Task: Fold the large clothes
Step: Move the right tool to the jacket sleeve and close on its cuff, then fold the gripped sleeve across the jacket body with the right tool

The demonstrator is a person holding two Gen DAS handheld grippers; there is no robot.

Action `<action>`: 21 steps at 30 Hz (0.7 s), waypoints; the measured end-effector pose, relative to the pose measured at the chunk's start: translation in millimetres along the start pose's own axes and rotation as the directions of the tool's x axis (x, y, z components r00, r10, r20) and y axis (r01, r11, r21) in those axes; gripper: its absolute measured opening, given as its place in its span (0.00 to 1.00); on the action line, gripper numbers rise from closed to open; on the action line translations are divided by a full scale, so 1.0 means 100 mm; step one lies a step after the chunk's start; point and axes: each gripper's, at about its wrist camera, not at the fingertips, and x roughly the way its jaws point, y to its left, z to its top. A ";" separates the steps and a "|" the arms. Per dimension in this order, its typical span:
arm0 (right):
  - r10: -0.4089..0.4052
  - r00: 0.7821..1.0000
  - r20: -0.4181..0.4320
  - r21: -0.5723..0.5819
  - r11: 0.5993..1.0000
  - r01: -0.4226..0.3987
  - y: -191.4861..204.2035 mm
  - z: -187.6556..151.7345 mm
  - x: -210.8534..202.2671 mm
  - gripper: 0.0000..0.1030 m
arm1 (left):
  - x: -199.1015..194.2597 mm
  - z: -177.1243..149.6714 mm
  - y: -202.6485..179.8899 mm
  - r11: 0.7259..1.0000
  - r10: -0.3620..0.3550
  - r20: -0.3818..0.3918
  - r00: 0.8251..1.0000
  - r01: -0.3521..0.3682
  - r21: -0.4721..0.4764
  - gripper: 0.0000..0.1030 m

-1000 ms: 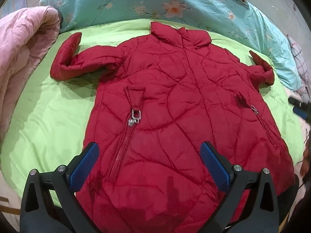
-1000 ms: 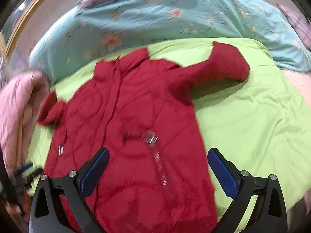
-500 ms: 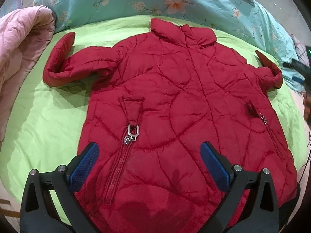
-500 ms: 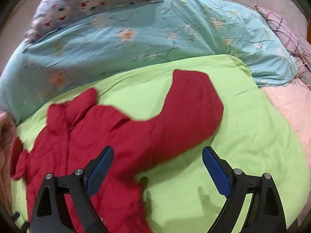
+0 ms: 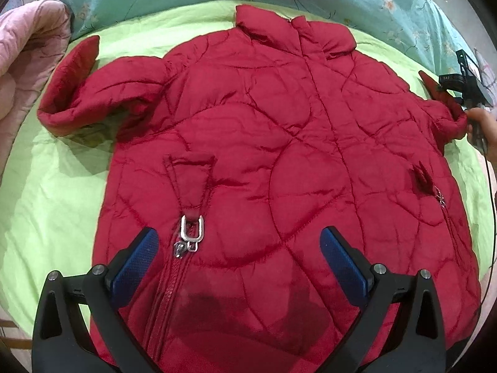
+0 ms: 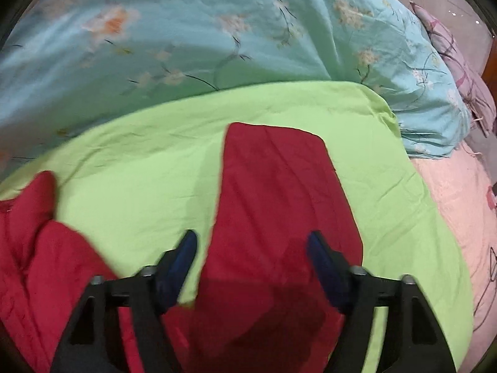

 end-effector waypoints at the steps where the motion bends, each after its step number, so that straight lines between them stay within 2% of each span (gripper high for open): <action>1: -0.004 1.000 -0.006 0.006 1.000 0.004 -0.02 0.01 0.04 0.52 | 0.02 0.01 -0.01 1.000 -0.001 -0.003 1.000 0.001 0.001 1.00; 3: -0.006 1.000 -0.009 0.023 1.000 0.006 -0.08 0.01 0.06 0.35 | 0.04 0.03 -0.02 1.000 -0.004 -0.004 1.000 0.004 0.004 1.00; 4: -0.011 1.000 -0.007 0.023 1.000 0.011 -0.09 0.01 0.07 0.16 | 0.05 0.04 -0.03 1.000 -0.006 -0.003 1.000 0.006 0.005 1.00; 9: 0.026 0.998 0.061 -0.001 1.000 -0.026 -0.08 -0.09 -0.13 0.09 | 0.02 0.08 -0.05 1.000 -0.018 0.009 1.000 0.018 0.009 1.00; 13: 0.132 0.986 0.105 -0.046 0.991 -0.128 0.02 -0.19 -0.44 0.08 | -0.02 0.09 -0.04 1.000 -0.028 0.018 0.999 0.028 0.007 1.00; 15: 0.196 0.973 0.123 -0.089 0.979 -0.185 0.13 -0.26 -0.61 0.08 | -0.04 0.09 -0.03 0.999 -0.033 0.022 0.999 0.033 0.003 1.00; 17: 0.226 0.964 0.138 -0.144 0.968 -0.207 0.30 -0.34 -0.80 0.08 | -0.06 0.08 -0.02 0.999 -0.037 0.026 0.999 0.037 0.001 1.00; 21: 0.327 0.934 0.145 -0.204 0.933 -0.296 0.62 -0.49 -1.09 0.07 | -0.10 0.06 0.01 0.999 -0.043 0.029 0.999 0.044 -0.002 1.00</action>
